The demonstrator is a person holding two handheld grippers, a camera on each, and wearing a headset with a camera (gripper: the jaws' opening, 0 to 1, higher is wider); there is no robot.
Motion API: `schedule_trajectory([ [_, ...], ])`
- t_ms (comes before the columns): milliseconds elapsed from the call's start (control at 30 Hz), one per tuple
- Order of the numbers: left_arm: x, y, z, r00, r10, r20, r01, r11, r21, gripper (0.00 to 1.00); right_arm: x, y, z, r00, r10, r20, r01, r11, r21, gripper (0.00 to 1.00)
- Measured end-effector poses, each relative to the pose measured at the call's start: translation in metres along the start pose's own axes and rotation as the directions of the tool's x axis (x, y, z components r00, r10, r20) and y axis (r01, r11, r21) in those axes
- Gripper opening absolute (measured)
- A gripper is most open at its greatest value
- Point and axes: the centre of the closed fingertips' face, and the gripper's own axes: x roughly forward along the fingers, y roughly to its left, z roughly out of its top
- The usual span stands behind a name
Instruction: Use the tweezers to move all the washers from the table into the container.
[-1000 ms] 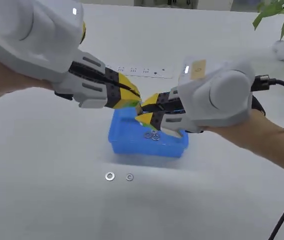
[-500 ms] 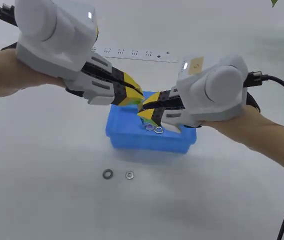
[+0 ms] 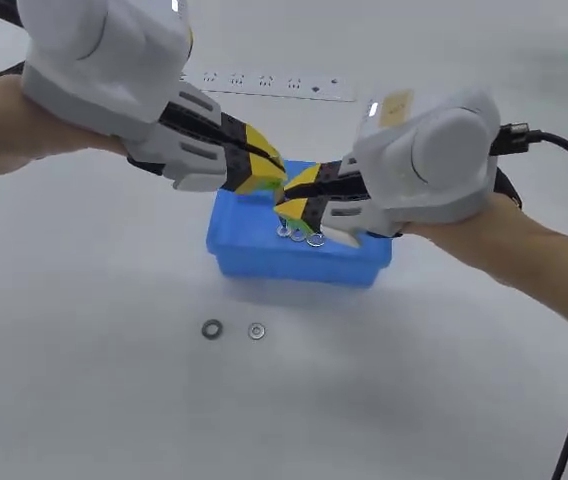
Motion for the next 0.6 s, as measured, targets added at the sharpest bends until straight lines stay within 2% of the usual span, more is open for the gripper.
schedule_trajectory([
  [67, -0.007, -0.006, 0.011, 0.9999, 0.004, 0.010, -0.004, 1.000, 0.018, 0.06, -0.006, 0.001, 0.009, 0.9999, -0.005, 0.015, 0.005, 1.000, -0.013, 0.10],
  [400, -0.036, -0.026, 0.027, 0.9995, 0.025, 0.019, -0.026, 0.998, 0.057, 0.06, -0.026, 0.024, 0.037, 0.9991, 0.013, 0.040, -0.010, 0.997, -0.077, 0.10],
  [467, -0.040, -0.038, 0.035, 0.9995, 0.024, 0.018, -0.025, 0.998, 0.063, 0.06, -0.029, 0.029, 0.040, 0.9991, 0.012, 0.042, -0.008, 0.997, -0.080, 0.12],
  [600, -0.045, -0.050, 0.037, 0.9997, 0.020, 0.013, -0.021, 0.997, 0.073, 0.06, -0.035, 0.039, 0.043, 0.9989, 0.022, 0.040, -0.019, 0.996, -0.084, 0.12],
])
